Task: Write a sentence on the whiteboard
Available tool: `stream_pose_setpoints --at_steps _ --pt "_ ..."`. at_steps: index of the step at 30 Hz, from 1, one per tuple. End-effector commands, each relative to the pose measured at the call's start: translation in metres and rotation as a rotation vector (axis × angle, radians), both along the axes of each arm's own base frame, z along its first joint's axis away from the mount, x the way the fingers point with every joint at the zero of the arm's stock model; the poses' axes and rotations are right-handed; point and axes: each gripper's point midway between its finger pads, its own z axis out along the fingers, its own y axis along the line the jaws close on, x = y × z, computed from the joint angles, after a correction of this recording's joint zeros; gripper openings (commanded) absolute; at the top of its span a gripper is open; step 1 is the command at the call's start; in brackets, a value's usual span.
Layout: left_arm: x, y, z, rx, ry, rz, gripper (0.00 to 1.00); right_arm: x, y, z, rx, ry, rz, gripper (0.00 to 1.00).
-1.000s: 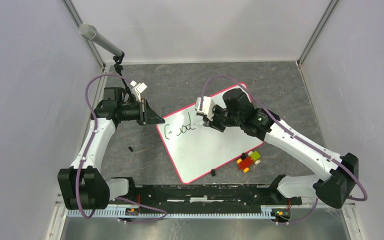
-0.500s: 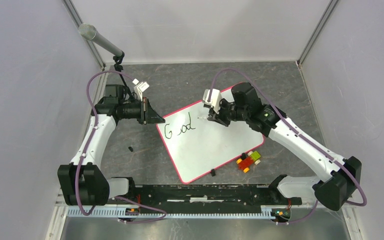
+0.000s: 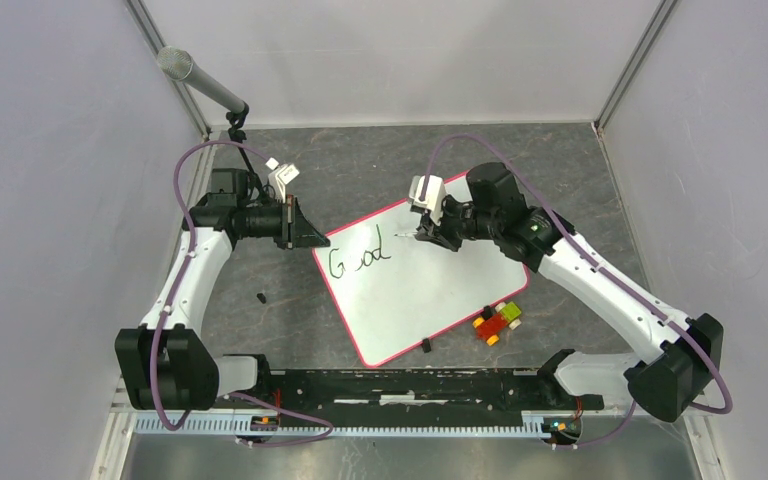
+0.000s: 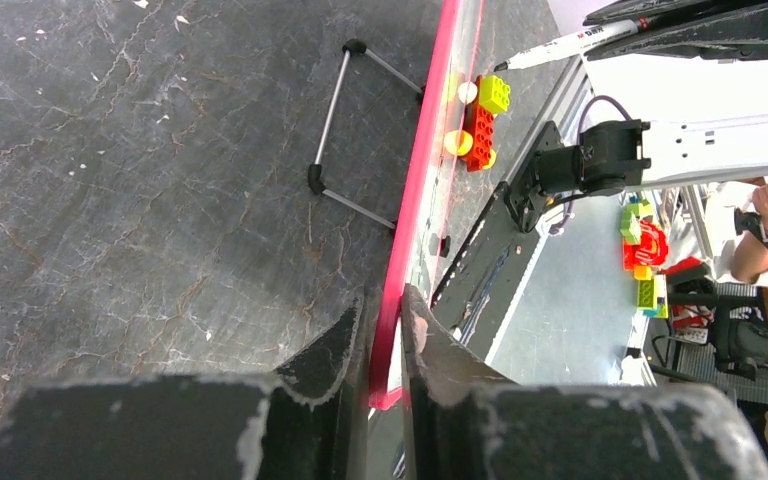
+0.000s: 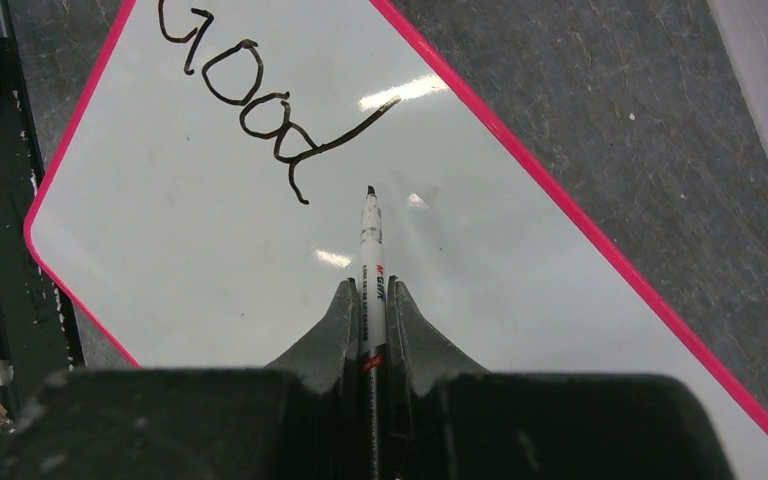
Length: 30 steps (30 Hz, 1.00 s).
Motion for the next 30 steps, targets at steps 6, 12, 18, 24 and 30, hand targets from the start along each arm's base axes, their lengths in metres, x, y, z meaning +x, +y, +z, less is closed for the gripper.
stream_pose_setpoints --at_steps 6,12,18,24,30 --pt "0.002 0.002 -0.007 0.064 -0.025 -0.017 0.02 0.010 0.005 0.005 0.006 -0.035 -0.012 0.00" --pt "0.001 0.002 -0.007 0.068 -0.027 -0.015 0.02 0.016 0.006 0.002 -0.004 -0.041 -0.028 0.00" --pt "0.001 0.003 -0.008 0.072 -0.028 -0.015 0.02 0.027 0.002 -0.004 -0.046 -0.068 -0.058 0.00" --pt "0.000 0.003 -0.008 0.074 -0.032 -0.015 0.02 0.033 -0.015 -0.010 -0.089 -0.083 -0.099 0.00" --pt "0.000 0.003 -0.009 0.077 -0.034 -0.015 0.02 0.041 -0.031 -0.011 -0.100 -0.087 -0.135 0.00"
